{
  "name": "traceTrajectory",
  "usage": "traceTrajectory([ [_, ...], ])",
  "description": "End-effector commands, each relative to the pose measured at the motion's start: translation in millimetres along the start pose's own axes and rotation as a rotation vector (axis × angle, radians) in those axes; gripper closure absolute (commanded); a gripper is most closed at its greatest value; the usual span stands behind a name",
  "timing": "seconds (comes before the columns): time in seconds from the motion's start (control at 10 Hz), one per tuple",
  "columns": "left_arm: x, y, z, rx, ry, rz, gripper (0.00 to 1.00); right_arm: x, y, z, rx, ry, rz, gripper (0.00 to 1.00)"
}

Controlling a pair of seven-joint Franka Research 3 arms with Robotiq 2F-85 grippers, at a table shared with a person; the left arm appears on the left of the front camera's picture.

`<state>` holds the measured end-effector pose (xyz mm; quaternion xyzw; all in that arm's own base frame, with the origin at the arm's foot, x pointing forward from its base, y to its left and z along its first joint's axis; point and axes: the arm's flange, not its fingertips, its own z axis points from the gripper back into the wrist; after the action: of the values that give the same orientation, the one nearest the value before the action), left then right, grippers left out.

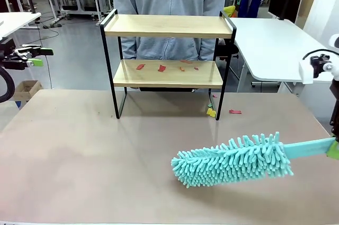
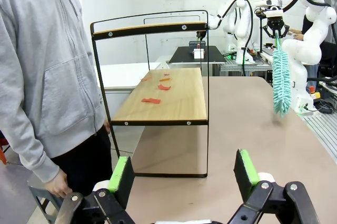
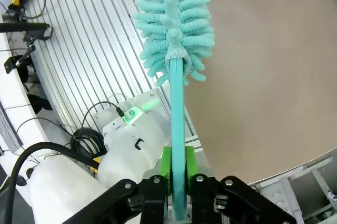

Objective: Clean the shelf.
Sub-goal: Clean the specific section of the Shelf indicated by the human with the Duster.

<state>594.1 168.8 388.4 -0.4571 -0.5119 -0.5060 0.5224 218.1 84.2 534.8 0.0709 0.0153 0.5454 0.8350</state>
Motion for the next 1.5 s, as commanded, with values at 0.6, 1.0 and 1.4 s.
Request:
traceTrajectory([
  [0.6,1.2,-1.2,0.3,-0.008,0.009,-0.016,0.0,3.3,1.5,2.3,-0.008,-0.019,-0.006,0.87],
  [1.0,1.2,-1.2,0.3,-0.008,0.009,-0.016,0.0,3.3,1.5,2.3,-0.008,-0.019,-0.006,0.87],
  [1.4,1.2,-1.2,0.3,-0.008,0.009,-0.016,0.0,3.3,1.5,2.3,-0.008,-0.019,-0.006,0.87],
])
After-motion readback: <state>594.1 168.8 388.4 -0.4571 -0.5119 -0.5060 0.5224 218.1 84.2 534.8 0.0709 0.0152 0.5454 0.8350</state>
